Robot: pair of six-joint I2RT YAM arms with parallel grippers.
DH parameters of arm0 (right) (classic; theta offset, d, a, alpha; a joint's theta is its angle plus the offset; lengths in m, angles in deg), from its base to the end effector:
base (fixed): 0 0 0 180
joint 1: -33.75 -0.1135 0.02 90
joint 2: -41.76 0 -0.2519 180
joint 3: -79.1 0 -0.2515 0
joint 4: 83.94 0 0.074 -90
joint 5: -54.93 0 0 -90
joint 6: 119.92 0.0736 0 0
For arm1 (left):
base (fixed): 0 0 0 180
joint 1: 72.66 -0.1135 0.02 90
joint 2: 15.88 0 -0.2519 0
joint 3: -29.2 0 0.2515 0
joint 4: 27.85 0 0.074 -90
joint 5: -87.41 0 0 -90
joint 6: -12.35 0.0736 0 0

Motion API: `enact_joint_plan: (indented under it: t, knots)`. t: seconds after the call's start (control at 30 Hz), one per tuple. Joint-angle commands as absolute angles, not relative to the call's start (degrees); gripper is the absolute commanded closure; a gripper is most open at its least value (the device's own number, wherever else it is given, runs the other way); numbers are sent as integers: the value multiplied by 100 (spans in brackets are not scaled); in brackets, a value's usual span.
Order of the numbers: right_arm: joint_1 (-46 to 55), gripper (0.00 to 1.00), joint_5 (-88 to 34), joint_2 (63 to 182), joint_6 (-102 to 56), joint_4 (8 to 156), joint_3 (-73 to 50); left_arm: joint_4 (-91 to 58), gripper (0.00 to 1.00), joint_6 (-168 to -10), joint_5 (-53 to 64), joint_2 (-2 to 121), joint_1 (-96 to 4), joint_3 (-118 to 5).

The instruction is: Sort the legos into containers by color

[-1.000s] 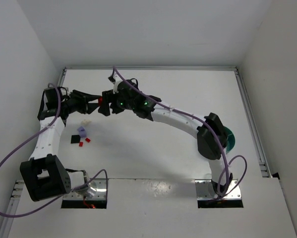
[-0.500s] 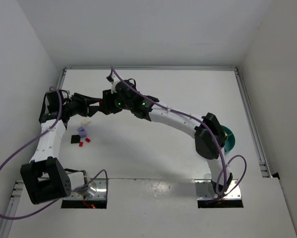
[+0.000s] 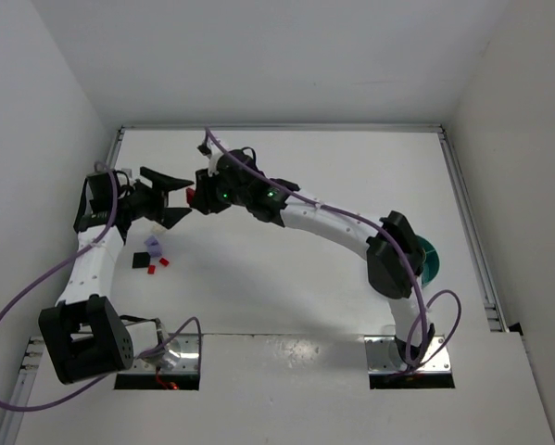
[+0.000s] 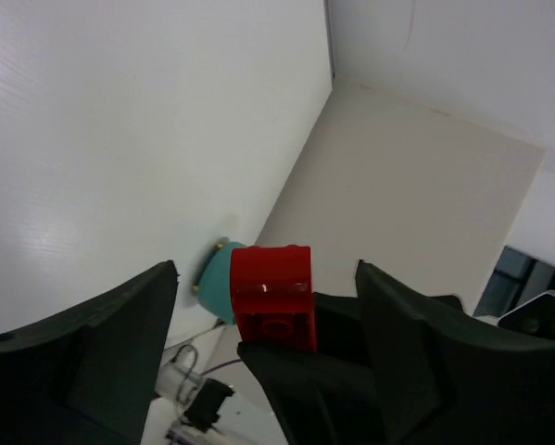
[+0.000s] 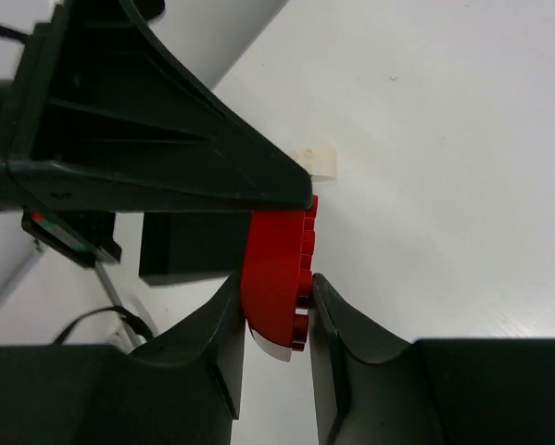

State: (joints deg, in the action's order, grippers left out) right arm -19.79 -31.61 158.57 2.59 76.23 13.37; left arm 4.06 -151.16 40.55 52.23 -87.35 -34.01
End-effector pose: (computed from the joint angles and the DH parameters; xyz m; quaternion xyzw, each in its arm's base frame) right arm 0.3062 0.4219 0.2711 -0.1681 0.8134 0.3979 0.3895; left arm 0.2826 0.0220 0.2492 -0.4605 0.7117 -0.4908 0.2012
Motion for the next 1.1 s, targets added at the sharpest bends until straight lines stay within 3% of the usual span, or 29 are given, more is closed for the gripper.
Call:
enact_joint_plan:
  t: [0.0, 0.07, 0.3, 0.47, 0.67, 0.83, 1.07]
  knots:
    - [-1863, 100, -3190, 14937, -405, 7735, 1039, 317, 13, -14421, 4127, 5056, -8899, -3601]
    - [-1679, 100, -3138, 14470, -1124, 7289, 566, 562, 0, -13894, 4023, 5117, -9092, -3715]
    - [-1020, 100, -2962, 12773, -3341, 3909, -16, 1354, 0, -11488, 3082, 5311, -9208, -4901]
    - [-291, 100, -3217, 11665, -4574, 2708, -992, 2303, 0, -9560, 2775, 5812, -8980, -6325]
    - [658, 100, -3341, 11559, -4995, 1460, -1212, 2707, 0, -8776, 2194, 5988, -8856, -6450]
    - [1493, 100, -3015, 11506, -5933, 178, -1072, 3015, 0, -8101, 2492, 5988, -8856, -6195]
    - [2127, 100, -3771, 10987, -6980, 175, -1834, 3148, 0, -7861, 3063, 6111, -8856, -6063]
